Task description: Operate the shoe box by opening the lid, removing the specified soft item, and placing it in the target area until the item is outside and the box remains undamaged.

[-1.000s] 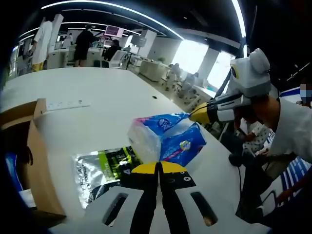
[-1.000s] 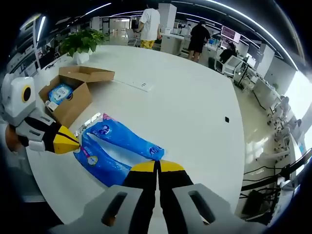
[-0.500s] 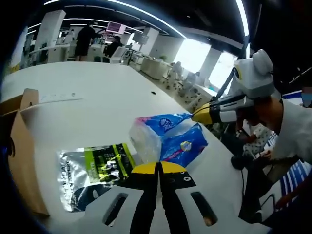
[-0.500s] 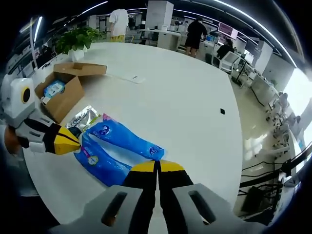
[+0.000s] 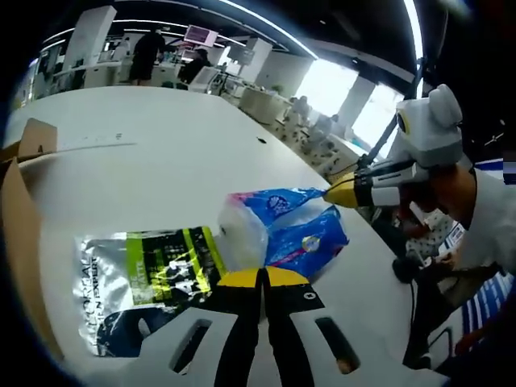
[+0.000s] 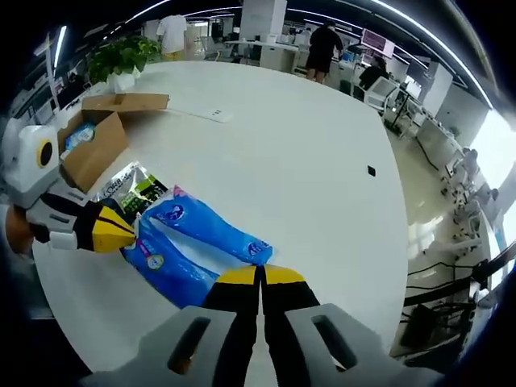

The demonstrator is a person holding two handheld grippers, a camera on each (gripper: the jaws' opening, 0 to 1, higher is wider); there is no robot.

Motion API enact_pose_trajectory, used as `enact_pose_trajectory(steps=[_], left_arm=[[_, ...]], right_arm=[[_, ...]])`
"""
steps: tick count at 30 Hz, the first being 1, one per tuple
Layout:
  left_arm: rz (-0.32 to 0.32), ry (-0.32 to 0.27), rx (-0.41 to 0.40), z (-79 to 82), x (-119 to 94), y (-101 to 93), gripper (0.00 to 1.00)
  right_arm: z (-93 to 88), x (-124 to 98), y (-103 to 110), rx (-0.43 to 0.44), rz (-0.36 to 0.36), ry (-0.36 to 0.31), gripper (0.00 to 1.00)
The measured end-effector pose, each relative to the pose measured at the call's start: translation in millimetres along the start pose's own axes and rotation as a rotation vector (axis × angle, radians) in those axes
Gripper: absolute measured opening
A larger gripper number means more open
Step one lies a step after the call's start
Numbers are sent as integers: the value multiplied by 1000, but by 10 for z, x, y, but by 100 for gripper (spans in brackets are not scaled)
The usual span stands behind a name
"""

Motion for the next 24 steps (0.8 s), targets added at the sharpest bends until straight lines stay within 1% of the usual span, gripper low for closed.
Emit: enact_pose_trajectory(steps=[10, 12, 18, 20, 24], left_arm=[[19, 27, -4, -92, 54, 21, 0], [28, 31, -2, -112, 67, 21, 0], [44, 46, -4, -120, 75, 11, 0], [55, 45, 1, -112, 76, 23, 0], [57, 43, -1, -120, 61, 10, 0]], right_arm=[[-47, 54, 54, -16, 6, 23, 0], [-53, 76, 35, -19, 7, 26, 0], [-56, 96, 6, -23, 7, 29, 0], [-63, 99, 4, -26, 9, 33, 0], [-74, 107, 4, -26, 15, 36, 0]])
Point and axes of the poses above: the point that each gripper's makers call its tool centre point, and the gripper's own axes: x roughly forward along the fingers, y roughly to its left, z roughly out of its top, the point moved 8 cm from there along -x, roughly backward along the fingers, and after that the axes turned 1 degree about x, right-handed, at the moved point
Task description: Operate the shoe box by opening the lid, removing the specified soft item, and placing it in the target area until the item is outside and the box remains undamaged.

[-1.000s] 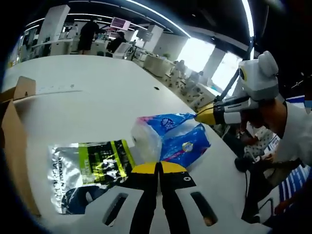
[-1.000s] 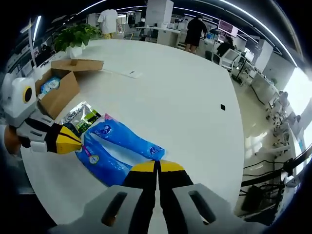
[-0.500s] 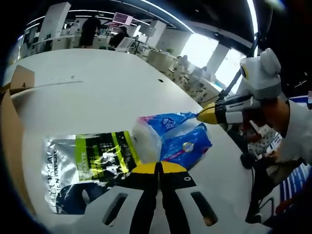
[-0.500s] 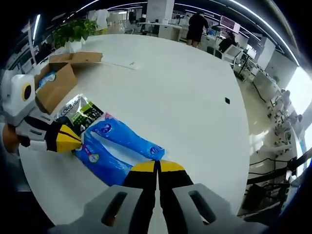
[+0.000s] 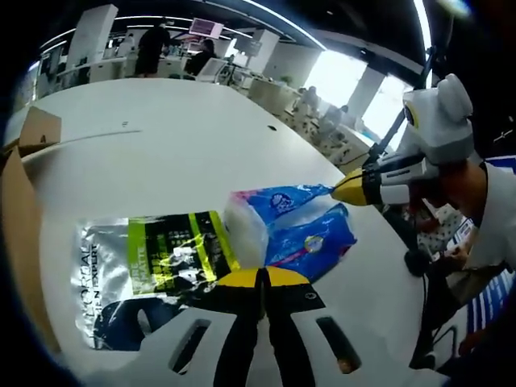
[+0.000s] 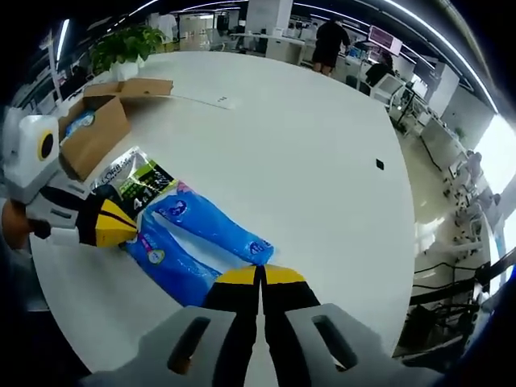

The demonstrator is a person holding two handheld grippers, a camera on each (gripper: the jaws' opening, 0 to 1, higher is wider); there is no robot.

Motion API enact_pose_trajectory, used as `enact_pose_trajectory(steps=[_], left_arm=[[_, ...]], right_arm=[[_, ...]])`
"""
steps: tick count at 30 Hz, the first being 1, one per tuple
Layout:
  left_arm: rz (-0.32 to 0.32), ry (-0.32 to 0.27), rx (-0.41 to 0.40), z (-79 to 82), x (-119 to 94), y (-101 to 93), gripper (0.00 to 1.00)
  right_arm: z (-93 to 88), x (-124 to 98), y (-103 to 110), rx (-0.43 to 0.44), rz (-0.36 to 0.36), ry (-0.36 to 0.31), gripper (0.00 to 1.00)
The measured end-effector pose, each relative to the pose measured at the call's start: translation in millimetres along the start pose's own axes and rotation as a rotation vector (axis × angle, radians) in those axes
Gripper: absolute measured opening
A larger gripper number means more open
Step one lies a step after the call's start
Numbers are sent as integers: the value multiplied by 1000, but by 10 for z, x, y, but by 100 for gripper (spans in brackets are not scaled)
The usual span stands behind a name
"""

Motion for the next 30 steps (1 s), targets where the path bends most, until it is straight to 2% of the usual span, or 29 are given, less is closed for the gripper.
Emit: enact_pose_trajectory(steps=[10, 18, 26, 30], left_arm=[[-3, -6, -1, 28, -42, -10, 4], [-15, -22, 3, 67, -134, -44, 12], [-41, -46, 50, 139, -297, -106, 17], [-67, -61, 48, 173, -420, -113, 20]], right_arm=[[-25, -9, 20, -13, 9, 10, 2], [-9, -90, 11, 5, -5, -11, 13], [48, -223, 75, 20, -13, -28, 18], [100, -274, 142, 19, -8, -41, 20]])
Point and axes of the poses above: the point that each gripper's makers call its tool centre point, and the gripper's own axes: x roughly forward along the fingers, y roughly to its left, z roughly out of its top, the point moved 8 cm from there along -x, roughly backward along the fingers, and after that the axes turned 1 degree about x, right-handed, at the moved point
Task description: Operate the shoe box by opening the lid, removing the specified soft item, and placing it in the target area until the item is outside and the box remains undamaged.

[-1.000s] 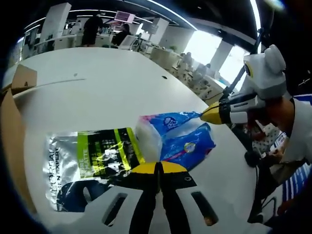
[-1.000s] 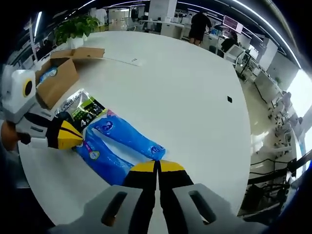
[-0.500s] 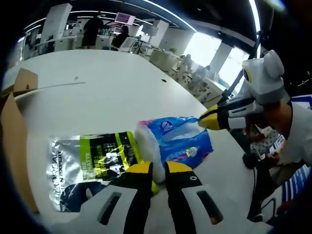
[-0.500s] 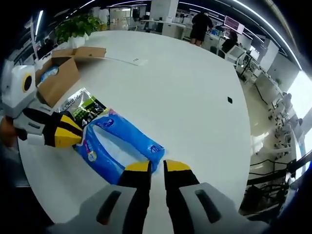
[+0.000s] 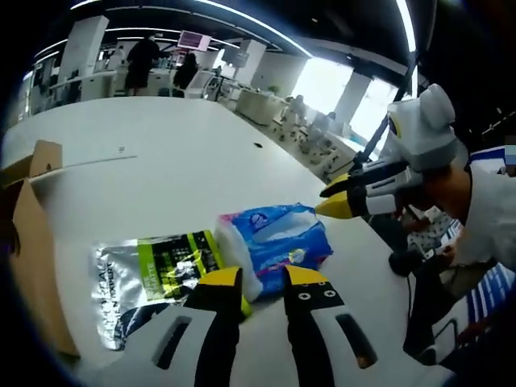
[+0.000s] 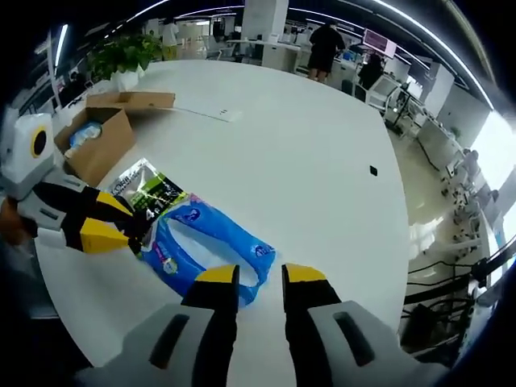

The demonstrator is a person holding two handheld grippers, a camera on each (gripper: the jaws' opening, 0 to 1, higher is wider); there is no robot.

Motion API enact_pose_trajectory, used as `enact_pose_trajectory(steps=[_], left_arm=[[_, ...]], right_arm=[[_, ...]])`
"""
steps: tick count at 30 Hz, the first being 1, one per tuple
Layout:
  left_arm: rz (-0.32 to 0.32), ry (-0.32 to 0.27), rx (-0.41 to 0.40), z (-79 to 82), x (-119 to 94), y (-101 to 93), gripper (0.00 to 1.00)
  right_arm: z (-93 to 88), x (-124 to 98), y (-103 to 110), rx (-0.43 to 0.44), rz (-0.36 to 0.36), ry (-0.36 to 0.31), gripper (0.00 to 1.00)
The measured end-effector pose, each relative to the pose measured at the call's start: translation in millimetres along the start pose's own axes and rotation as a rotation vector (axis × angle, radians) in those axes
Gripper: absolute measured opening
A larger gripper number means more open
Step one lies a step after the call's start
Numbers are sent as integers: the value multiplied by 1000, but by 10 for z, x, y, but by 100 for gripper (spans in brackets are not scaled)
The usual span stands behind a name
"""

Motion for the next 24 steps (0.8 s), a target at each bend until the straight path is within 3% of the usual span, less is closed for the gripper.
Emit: enact_pose_trajectory(steps=[6, 24], left_arm=[[-28, -13, 33, 45, -208, 67, 22], [40, -133, 72, 208, -1116, 511, 26]], right_arm=[[104, -73, 177, -10, 30, -33, 20], [391, -163, 782, -67, 113, -108, 20]])
Point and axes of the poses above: the point that each gripper's makers call its tool centre point, and the gripper's own axes: x roughly forward along the fingers, y roughly to its left, z roughly out of its top, the point moved 8 cm from there along -x, roughly backward along the fingers, and after that the axes turned 1 degree about x, right-handed, at the moved point
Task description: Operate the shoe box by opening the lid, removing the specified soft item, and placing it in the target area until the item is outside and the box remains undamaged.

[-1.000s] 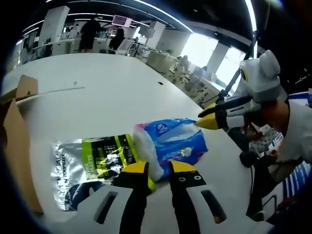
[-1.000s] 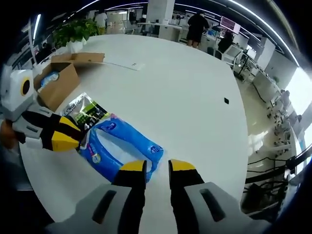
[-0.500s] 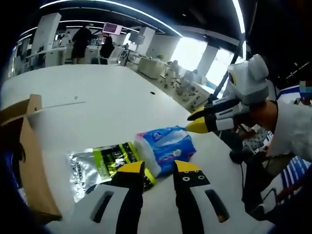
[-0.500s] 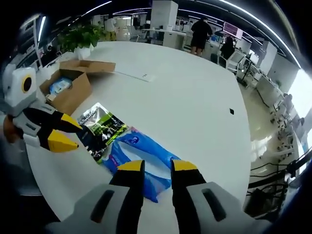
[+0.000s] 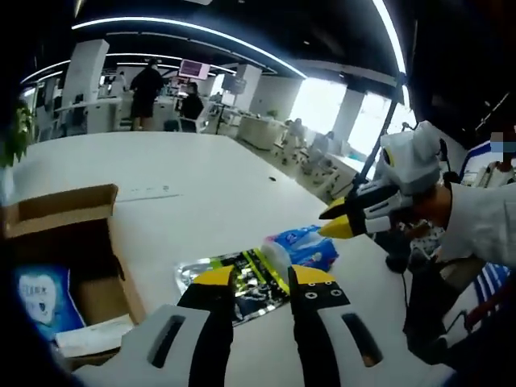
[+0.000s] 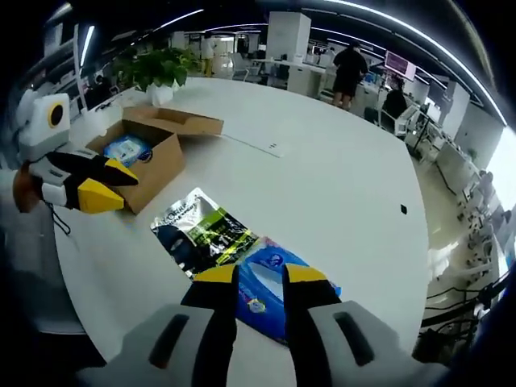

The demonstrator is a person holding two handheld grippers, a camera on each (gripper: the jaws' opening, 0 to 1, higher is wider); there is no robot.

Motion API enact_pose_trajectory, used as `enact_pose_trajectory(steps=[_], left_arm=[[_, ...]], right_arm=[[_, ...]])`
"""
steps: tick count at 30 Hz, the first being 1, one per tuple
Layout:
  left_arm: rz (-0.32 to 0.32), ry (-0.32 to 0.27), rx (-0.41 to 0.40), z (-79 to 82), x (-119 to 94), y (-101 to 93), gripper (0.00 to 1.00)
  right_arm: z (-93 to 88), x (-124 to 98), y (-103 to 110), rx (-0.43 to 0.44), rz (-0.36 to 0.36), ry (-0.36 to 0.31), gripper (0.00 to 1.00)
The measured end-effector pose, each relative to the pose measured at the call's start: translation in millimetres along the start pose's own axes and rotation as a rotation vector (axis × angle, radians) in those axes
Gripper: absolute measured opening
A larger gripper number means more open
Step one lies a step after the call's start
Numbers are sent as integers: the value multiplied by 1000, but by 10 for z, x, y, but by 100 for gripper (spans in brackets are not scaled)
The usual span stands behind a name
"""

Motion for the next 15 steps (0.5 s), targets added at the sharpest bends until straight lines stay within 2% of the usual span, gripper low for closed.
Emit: enact_pose_trajectory(steps=[9, 15], left_arm=[[16, -28, 4, 23, -302, 210, 34], [49, -37, 23, 29, -514, 400, 36]], right_arm=[[118, 31, 284, -12, 78, -31, 30], [187, 61, 495, -13, 131, -59, 36]])
Point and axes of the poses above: the point that each gripper's makers call its tool centre point, and the gripper's own axes: x roughly forward along the fingers, y roughly to its left, z roughly out of its top, the point moved 8 cm from there along -x, roughly backward along the fingers, and after that the axes turned 1 degree about x, right-handed, at the moved point
